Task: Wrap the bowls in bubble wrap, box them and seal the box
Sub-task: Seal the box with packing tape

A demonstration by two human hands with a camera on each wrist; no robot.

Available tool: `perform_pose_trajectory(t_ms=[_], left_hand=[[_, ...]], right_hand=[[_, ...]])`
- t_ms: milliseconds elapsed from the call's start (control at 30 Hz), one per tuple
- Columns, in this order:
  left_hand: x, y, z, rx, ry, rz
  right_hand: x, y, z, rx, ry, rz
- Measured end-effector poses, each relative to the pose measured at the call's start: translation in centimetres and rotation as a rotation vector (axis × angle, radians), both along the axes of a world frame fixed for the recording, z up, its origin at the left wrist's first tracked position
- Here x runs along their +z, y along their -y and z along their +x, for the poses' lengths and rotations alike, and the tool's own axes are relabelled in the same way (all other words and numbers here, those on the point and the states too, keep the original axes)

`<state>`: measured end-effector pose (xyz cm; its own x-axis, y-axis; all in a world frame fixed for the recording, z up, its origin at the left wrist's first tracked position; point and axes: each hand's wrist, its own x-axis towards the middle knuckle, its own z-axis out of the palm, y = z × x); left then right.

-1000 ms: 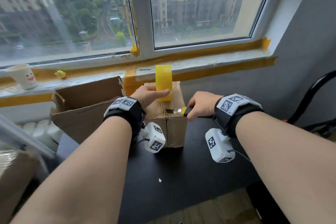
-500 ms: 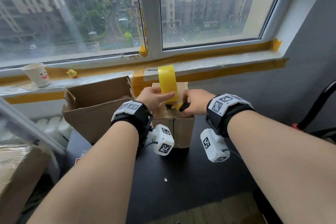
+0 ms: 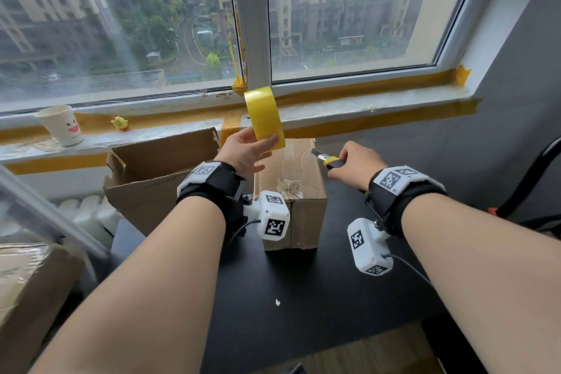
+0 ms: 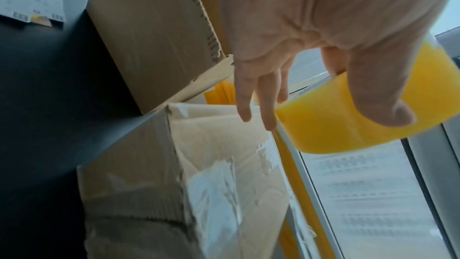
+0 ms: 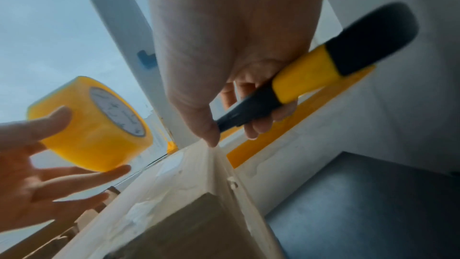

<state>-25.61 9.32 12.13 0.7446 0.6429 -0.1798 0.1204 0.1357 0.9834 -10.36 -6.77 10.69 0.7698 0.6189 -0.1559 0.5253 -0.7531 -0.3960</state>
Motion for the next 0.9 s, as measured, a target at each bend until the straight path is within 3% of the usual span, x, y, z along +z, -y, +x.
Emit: perform_pose_trajectory(t_ms=[200, 433, 700, 900], left_hand=[[-1.2, -0.5, 0.4, 0.033, 0.049, -0.003], [-3.4, -1.3, 1.9, 0.144, 0.139, 0.037], [-4.7, -1.5, 2.7, 0.184, 0.215, 0.055], [-5.1, -1.3, 2.6, 0.198, 0.247, 0.072]], right_hand=[[-3.0, 0.5, 1.0, -0.146, -0.117, 0.045], [-10.0, 1.2, 1.8, -0.212, -0.196, -0.079], [-17.6, 1.3, 1.7, -0.207, -0.302, -0.249], [-19.5, 1.3, 1.3, -0.19, -0.31, -0.25]])
